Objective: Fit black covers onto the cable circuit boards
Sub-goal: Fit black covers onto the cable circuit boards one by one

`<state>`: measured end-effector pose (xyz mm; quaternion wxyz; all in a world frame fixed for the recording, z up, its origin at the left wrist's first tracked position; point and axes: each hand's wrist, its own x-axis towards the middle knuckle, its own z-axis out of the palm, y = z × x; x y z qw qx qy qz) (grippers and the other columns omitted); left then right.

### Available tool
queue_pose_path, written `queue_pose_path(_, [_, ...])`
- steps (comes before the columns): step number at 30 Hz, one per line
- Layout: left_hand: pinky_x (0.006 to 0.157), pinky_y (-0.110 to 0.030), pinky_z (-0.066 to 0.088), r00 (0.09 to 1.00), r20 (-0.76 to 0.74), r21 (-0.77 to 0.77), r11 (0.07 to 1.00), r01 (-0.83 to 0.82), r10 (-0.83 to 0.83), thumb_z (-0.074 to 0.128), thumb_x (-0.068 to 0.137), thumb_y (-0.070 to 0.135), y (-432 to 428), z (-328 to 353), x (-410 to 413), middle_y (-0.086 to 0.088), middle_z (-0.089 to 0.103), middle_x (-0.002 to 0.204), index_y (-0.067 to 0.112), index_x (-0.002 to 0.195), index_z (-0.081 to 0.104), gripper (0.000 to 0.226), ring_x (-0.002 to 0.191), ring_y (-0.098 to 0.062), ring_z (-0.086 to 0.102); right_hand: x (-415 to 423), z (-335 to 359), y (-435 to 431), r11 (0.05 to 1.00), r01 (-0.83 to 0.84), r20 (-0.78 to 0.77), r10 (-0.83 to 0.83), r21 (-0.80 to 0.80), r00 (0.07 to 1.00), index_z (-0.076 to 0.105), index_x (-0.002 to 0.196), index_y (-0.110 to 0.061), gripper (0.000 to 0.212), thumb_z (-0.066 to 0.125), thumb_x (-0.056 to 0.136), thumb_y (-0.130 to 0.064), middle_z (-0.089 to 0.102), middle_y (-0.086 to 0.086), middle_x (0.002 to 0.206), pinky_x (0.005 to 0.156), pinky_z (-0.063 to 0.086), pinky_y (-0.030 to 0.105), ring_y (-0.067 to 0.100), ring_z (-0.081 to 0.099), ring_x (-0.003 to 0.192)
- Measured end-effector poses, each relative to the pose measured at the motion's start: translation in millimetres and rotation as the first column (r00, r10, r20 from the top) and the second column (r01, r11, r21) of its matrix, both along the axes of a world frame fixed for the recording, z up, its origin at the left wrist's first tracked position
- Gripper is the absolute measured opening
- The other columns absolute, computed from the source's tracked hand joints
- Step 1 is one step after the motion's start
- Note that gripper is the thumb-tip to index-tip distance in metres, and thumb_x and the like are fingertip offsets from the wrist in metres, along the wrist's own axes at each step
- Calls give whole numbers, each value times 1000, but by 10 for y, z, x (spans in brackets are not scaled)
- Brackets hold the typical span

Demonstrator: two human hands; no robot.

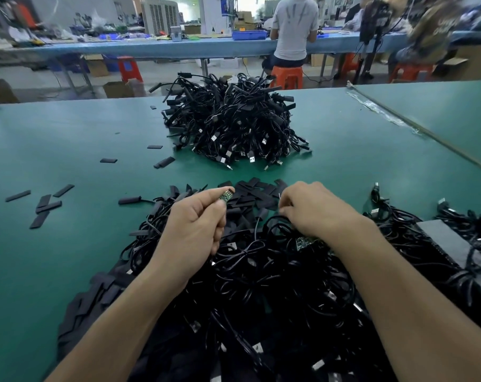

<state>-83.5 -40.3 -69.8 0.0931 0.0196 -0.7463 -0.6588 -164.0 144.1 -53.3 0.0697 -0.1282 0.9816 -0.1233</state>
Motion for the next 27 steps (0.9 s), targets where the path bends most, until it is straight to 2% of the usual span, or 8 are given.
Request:
queue_pose_path(3, [42,-13,37,1000,-7,-4,1000,-6,6,47,102,8,0,-4,5,12,55,57,27,119,65,31,47,0,45,-61,-92,-41,998,18,27,-20,67,999,66,112,-25,22,56,97,-12,60,7,107,73,49,38,30,61,88])
queue_pose_path(5, [42,-13,38,1000,-13,-10,1000,-11,10,47,102,8,5,-1,7,11,58,59,25,120,65,30,47,0,47,-84,-136,-52,995,29,50,-34,90,998,65,116,-25,28,56,95,-8,60,7,111,70,45,37,29,58,86])
queue_pose_path(7, [42,-13,38,1000,-15,-17,1000,-7,7,47,102,8,6,2,3,10,59,60,21,121,64,29,47,0,47,-102,-177,-54,994,62,24,-64,90,998,64,116,-21,24,59,95,-11,60,7,111,70,43,36,29,55,83])
queue_pose_path(10, [42,-13,38,1000,-14,-26,1000,-2,2,48,102,7,10,2,5,10,59,59,20,122,64,28,47,0,46,-119,-229,-51,994,106,-26,-105,38,994,63,109,-17,15,63,94,-17,57,8,110,74,44,37,31,57,90])
queue_pose_path(17, [43,-13,39,1000,-25,-25,1000,5,-5,48,103,9,21,-6,5,10,61,61,30,115,64,29,49,1,47,-163,-237,-27,996,70,68,-66,-58,996,73,100,-17,12,66,92,-10,64,9,110,88,54,41,30,62,98])
queue_pose_path(22, [45,-13,41,999,-37,-54,998,11,-13,49,103,11,2,-36,-7,10,65,65,29,121,63,29,50,1,49,-110,-201,5,998,-4,6,4,-63,1000,56,89,-23,12,61,96,-14,62,5,105,87,52,40,27,59,98])
queue_pose_path(25, [45,-14,41,998,-47,-71,997,25,-29,52,101,11,-2,-42,-5,7,69,70,28,121,62,28,51,0,50,-30,-101,23,957,-26,-166,-23,-288,986,55,88,-27,12,61,96,-21,65,0,92,82,53,40,22,63,86])
queue_pose_path(27, [45,-14,41,998,-51,-69,997,39,-42,55,100,12,-3,-43,-3,3,72,74,24,115,61,20,51,-1,51,64,-5,2,827,-147,-224,26,-543,974,59,85,-29,14,68,92,-21,70,-5,78,74,55,35,13,67,74])
